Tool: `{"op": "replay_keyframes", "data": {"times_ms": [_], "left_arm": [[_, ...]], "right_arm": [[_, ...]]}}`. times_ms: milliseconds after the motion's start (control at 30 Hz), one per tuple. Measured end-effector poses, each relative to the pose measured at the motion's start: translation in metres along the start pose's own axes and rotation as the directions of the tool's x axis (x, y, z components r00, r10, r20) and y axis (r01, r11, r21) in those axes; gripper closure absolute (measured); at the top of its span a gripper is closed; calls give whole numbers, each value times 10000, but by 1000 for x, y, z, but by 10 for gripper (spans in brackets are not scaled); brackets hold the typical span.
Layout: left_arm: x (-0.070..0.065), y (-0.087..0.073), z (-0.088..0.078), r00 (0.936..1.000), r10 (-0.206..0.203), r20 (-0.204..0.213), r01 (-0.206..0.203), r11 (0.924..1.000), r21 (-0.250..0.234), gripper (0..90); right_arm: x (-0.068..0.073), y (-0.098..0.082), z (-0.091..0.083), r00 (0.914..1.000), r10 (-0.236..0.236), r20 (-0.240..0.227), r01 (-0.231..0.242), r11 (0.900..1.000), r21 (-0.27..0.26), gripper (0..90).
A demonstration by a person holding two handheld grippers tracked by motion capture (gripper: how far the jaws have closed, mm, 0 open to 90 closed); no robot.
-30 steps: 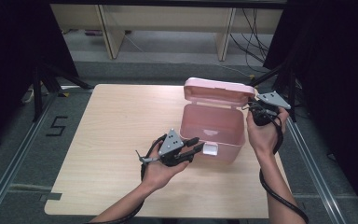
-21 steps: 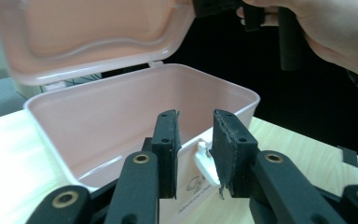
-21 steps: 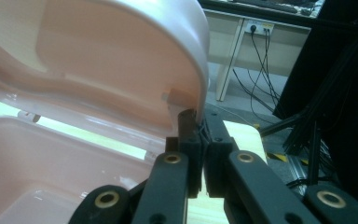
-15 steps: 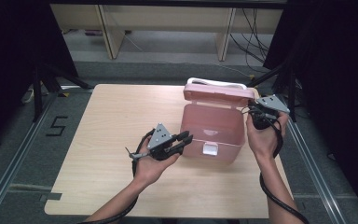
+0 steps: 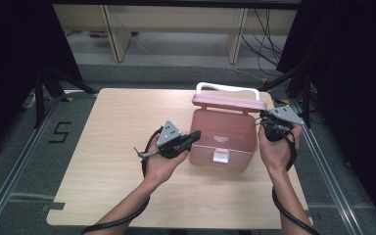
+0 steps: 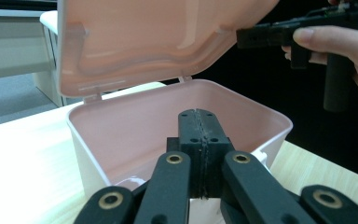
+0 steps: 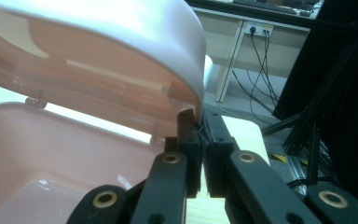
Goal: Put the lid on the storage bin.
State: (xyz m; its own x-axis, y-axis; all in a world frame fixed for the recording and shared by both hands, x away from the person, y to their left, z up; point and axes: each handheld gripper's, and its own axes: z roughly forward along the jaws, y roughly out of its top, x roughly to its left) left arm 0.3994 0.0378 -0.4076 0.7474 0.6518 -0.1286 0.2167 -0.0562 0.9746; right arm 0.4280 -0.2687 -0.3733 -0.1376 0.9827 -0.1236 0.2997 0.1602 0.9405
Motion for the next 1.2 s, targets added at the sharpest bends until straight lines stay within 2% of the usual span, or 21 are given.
{"op": "replay_keyframes", "data": {"times_ms": [200,233,300,333,400,467,500,633,667,700,733,833,867,900,933,1000,1067,1100,1133,1167,1200], "left_arm": [[3,8,5,10000,-24,-46,23,9999,-167,899],[3,9,5,10000,-51,-49,50,9998,-217,899],[5,11,6,9999,-121,-80,119,9995,-304,899],[6,12,7,9998,-137,-111,133,9994,-323,899],[6,13,8,9998,-104,-145,99,9995,-307,899],[6,14,9,9998,-98,-158,93,9995,-302,899],[6,14,9,9998,-97,-176,92,9995,-312,899],[6,14,10,9998,-112,-183,107,9995,-293,899],[6,14,11,9998,-106,-179,101,9995,-290,899],[6,14,11,9998,-111,-177,106,9995,-289,899],[6,13,11,9998,-108,-179,103,9995,-287,899],[6,14,11,9998,-91,-192,86,9996,-265,899],[6,14,12,9998,-70,-196,65,9997,-241,899],[6,14,12,9998,-70,-195,65,9997,-234,899],[6,13,12,9998,-94,-199,89,9997,-232,899],[7,13,13,9998,-68,-203,64,9998,-194,899],[7,12,13,9998,-58,-207,55,9998,-176,899],[7,12,13,9997,-103,-226,99,9998,-175,899],[7,12,13,9997,-88,-240,85,9998,-155,899],[8,11,13,9997,-80,-249,77,9999,-143,899],[8,11,14,9997,-72,-252,69,9999,-129,899]], "right_arm": [[2,-3,-2,9998,198,10,-198,9998,42,877],[1,-3,-2,10000,10,-78,-10,10000,20,876],[2,-5,-4,9996,270,-27,-269,9995,133,874],[1,-6,-4,10000,54,-64,-54,10000,39,874],[1,-7,-4,10000,-13,-84,13,10000,16,872],[3,-9,-6,9996,292,-41,-292,9996,48,871],[2,-9,-7,9998,190,-91,-189,9997,181,870],[2,-12,-7,9999,30,-118,-30,10000,64,868],[3,-13,-8,9996,237,-122,-236,9996,130,867],[2,-14,-9,9998,43,-193,-41,9999,138,867],[3,-15,-9,9995,265,-195,-263,9996,88,866],[3,-18,-9,9994,267,-211,-265,9996,83,864],[2,-18,-10,9998,117,-182,-115,9999,110,864],[4,-19,-11,9991,372,-220,-367,9991,231,863],[2,-20,-11,9995,149,-268,-144,9997,186,863],[4,-22,-11,9990,362,-248,-357,9991,206,862],[3,-23,-11,9996,152,-257,-146,9996,249,859],[5,-24,-11,9984,513,-252,-504,9981,359,858],[4,-25,-10,9992,271,-305,-261,9992,299,857],[5,-27,-11,9986,468,-265,-459,9984,336,854],[3,-28,-10,9993,223,-289,-212,9990,382,852]]}}
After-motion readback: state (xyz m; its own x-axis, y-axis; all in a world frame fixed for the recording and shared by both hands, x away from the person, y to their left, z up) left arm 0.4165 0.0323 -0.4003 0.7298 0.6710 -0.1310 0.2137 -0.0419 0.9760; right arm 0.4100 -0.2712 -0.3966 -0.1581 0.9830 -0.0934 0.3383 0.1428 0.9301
